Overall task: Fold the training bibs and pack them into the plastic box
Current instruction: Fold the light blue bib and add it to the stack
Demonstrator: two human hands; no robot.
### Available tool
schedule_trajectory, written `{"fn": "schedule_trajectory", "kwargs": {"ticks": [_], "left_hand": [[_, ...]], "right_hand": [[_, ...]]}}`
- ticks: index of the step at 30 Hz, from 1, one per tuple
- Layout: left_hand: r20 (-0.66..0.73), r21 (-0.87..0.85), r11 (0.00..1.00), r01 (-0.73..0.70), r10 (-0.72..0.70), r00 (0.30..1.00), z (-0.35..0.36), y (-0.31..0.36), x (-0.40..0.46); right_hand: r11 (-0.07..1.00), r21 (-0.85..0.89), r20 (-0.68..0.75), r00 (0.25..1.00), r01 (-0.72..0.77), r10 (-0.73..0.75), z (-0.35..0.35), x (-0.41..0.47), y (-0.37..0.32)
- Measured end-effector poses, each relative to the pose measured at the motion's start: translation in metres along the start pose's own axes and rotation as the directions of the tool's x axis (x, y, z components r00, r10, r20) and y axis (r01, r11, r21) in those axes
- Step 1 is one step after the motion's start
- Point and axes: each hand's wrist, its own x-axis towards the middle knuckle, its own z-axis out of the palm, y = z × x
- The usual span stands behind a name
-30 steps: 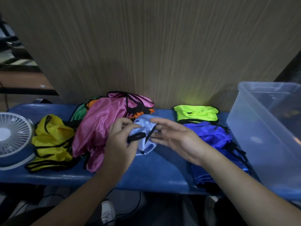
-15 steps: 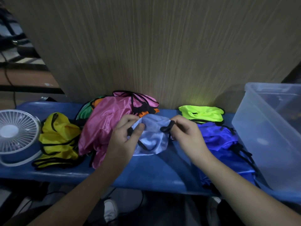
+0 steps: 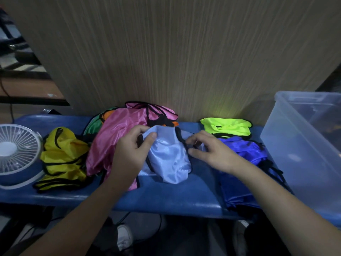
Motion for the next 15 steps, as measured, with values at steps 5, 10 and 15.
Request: {"fn": "schedule_trajectory", "kwargs": {"ticks": [5,10,15], "left_hand": [[0.026,0.049,0.999,-0.004,0.003,1.0,-0.009,-0.007,0.002],[0.129,0.146,0.988,0.053,-0.072,0.989,-0.012,-0.015,0.003],[0.308,0.3,0.95,0.087,-0.182,0.934,-0.011,-0.031,0.0]], "right_hand": [[0.811,-0.583,0.052,0.998,0.046,-0.02,-0.013,0.005,0.032],[0.658,-0.746,0.124,0.992,0.098,-0.008,0.008,0.018,0.042],[0.695,-0.712,0.077,0.995,0.102,-0.066,0.019,0.03,0.048]]}}
